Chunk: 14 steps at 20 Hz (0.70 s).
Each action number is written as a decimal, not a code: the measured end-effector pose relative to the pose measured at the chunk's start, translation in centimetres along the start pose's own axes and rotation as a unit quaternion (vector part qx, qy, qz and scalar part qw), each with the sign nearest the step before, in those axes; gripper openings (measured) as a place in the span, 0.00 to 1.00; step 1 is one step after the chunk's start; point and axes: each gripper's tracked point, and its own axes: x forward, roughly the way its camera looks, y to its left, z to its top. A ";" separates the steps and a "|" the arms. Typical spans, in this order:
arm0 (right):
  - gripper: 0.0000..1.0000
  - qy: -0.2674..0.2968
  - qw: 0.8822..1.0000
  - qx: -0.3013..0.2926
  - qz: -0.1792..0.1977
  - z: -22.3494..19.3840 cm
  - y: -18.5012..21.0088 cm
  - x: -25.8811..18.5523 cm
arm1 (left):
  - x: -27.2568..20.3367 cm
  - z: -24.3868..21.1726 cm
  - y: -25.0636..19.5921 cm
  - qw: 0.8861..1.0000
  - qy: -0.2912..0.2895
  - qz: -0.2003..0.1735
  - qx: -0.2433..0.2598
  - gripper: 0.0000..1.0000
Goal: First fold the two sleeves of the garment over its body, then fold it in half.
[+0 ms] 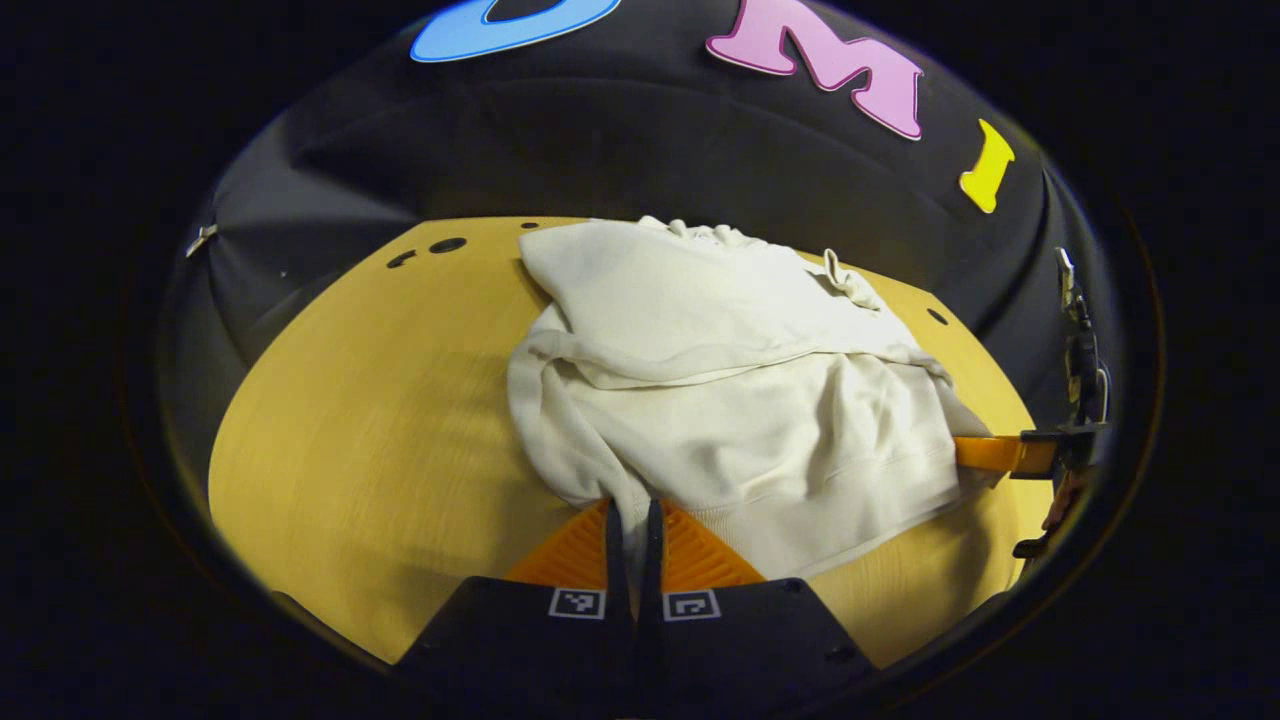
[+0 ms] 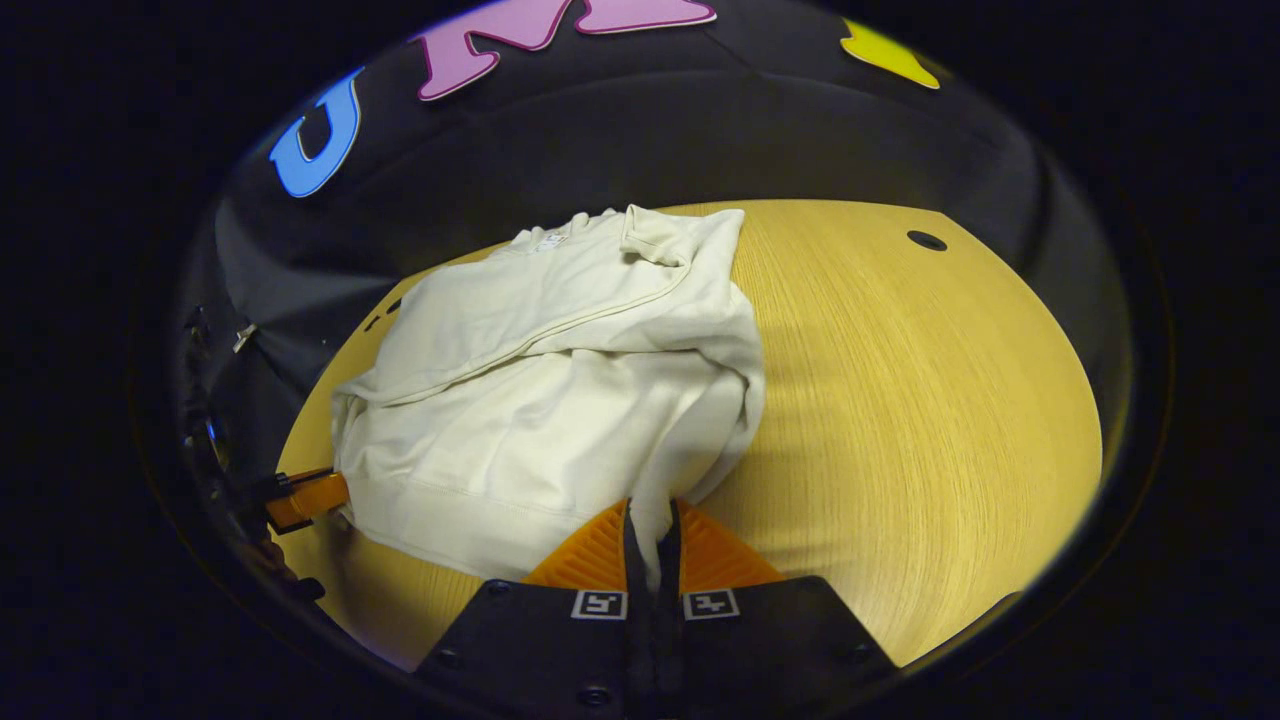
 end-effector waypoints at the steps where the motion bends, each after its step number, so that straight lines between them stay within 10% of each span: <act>1: 0.05 0.003 1.000 0.001 0.000 0.1 -0.1 0.1 | 0.1 0.2 0.1 1.000 -0.004 0.002 0.001 0.07; 14: 0.05 -0.036 0.997 -0.003 0.067 5.9 3.9 0.3 | -1.2 8.9 -2.1 0.991 -0.122 -0.026 -0.045 0.06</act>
